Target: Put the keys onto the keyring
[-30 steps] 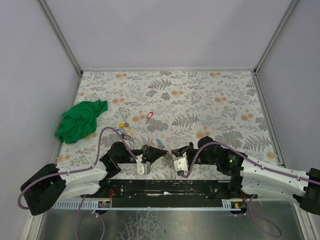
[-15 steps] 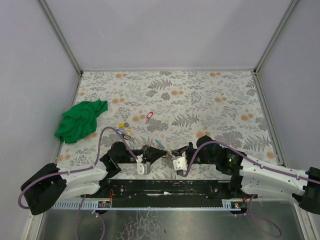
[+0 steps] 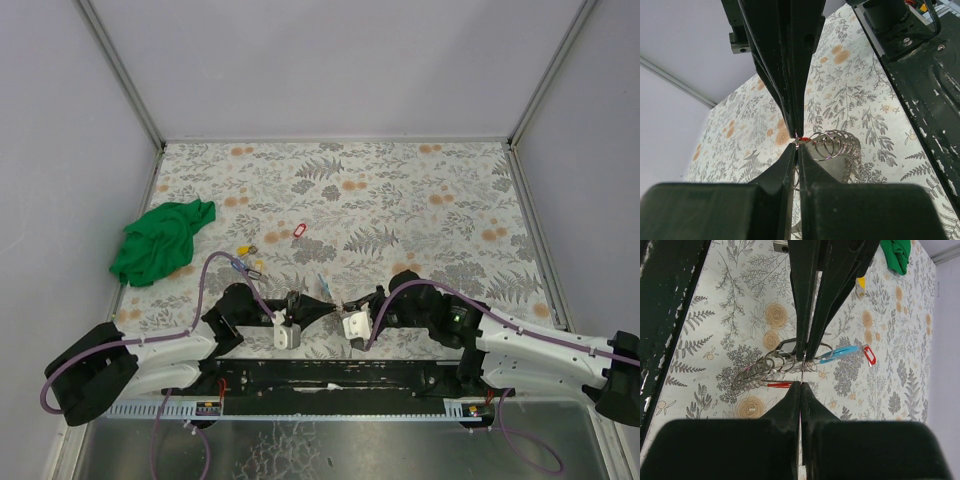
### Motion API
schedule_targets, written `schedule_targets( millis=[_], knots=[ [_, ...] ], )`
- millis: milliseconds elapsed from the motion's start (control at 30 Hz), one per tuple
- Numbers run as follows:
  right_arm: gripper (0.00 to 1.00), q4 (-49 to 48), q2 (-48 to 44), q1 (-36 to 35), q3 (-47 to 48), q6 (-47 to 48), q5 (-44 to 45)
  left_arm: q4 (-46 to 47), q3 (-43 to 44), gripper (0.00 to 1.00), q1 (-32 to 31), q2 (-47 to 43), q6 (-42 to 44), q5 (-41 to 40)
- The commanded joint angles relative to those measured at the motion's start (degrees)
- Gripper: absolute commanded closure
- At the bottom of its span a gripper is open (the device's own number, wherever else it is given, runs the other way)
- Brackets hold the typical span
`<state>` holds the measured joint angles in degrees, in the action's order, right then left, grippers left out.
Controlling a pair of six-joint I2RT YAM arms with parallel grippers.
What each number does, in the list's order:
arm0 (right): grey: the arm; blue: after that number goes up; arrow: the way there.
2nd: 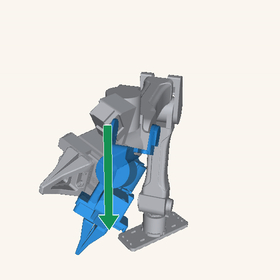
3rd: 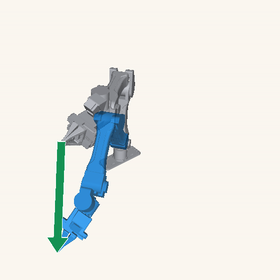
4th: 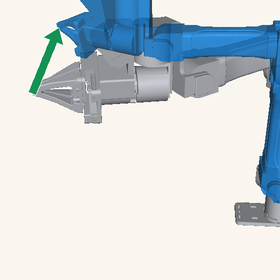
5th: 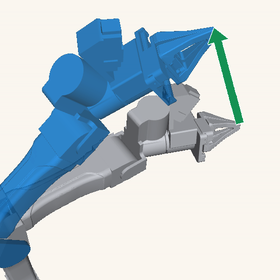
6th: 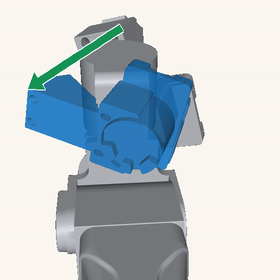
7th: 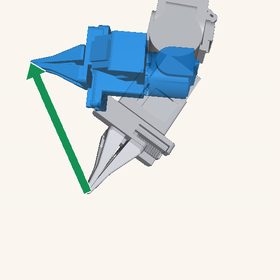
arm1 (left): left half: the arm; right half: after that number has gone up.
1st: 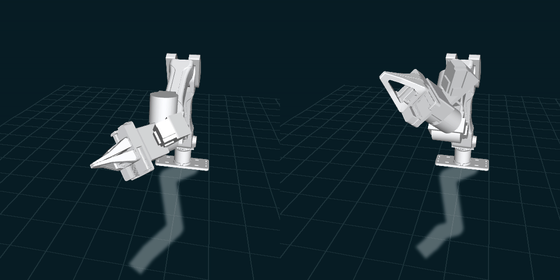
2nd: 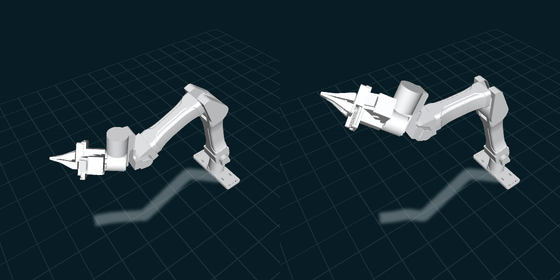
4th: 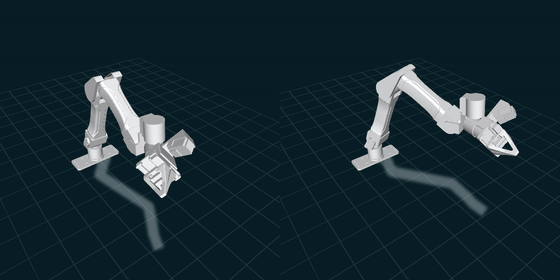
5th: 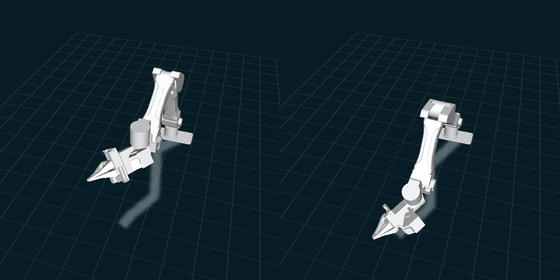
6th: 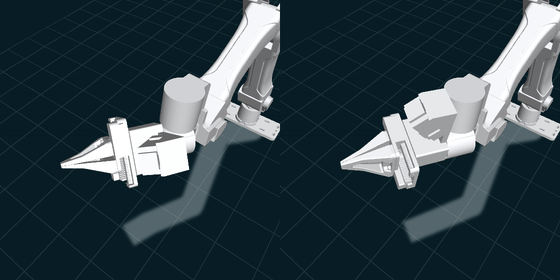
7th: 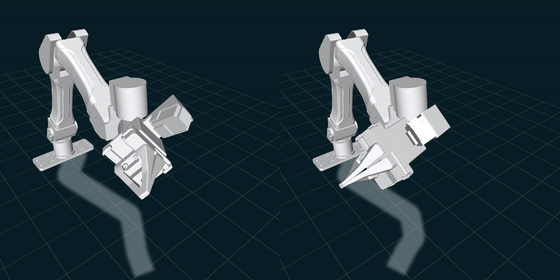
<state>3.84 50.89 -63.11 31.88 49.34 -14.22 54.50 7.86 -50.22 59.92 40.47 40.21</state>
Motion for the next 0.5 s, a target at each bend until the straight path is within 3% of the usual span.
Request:
schedule_targets(
  millis=[0,467],
  knots=[
    [1.00,-5.16,0.44,-0.76,3.60,-0.91,-3.49,4.81,2.49,1.00,-0.37,0.62,-0.67,2.36],
    [1.00,-8.10,-0.90,-0.73,3.71,-3.86,-5.09,3.43,2.34,1.00,-0.39,0.19,-0.22,1.53]
  ],
)
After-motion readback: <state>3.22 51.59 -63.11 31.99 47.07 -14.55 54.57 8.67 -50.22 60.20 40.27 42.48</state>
